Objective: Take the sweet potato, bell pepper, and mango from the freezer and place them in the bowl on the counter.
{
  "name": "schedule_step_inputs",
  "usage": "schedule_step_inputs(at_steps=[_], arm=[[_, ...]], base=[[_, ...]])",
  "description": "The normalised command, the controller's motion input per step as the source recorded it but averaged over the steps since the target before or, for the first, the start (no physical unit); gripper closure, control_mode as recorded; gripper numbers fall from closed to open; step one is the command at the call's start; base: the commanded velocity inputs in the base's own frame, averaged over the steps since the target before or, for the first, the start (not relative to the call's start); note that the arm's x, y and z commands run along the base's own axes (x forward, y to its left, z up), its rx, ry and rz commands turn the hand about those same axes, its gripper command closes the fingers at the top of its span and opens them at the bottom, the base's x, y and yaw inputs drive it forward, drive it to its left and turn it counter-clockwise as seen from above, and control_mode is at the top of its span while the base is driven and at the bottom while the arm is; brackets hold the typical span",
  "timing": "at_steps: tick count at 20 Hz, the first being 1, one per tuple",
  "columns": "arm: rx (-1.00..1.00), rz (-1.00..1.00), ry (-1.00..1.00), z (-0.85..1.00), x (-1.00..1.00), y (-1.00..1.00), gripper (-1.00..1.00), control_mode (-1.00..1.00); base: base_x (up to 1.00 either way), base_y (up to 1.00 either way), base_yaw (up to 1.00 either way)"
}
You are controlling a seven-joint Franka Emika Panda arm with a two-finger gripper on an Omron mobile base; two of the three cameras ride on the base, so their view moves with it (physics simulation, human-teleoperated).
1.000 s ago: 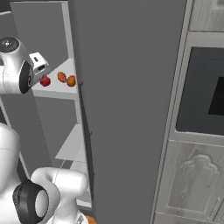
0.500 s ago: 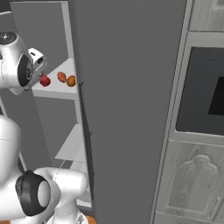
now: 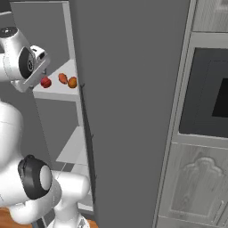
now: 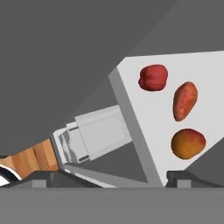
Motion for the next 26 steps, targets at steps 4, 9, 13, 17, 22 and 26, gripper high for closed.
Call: schedule_step_inputs(at_steps=[4,9,13,17,22,26], arm=[[0.04,0.0,0.13,-0.13,0.55,0.0,-1.0,-1.0],[0.0,0.0,0.06,-0.02,0.37,0.0,-1.0,-1.0],[-0.01,0.0,0.03,-0.05,0.38,0.01,-1.0,-1.0],[0.0,0.0,0.04,-0.16,0.38,0.0,-1.0,-1.0],[0.0,0.0,0.06,-0.31,0.43,0.06,-1.0,-1.0],[0.0,0.0,0.01,-0.07,0.39,0.08,-1.0,-1.0]], base=[[0.0,0.0,0.0],[0.0,0.0,0.0],[0.0,0.0,0.0],[0.0,0.0,0.0],[0.0,0.0,0.0],[0.0,0.0,0.0]])
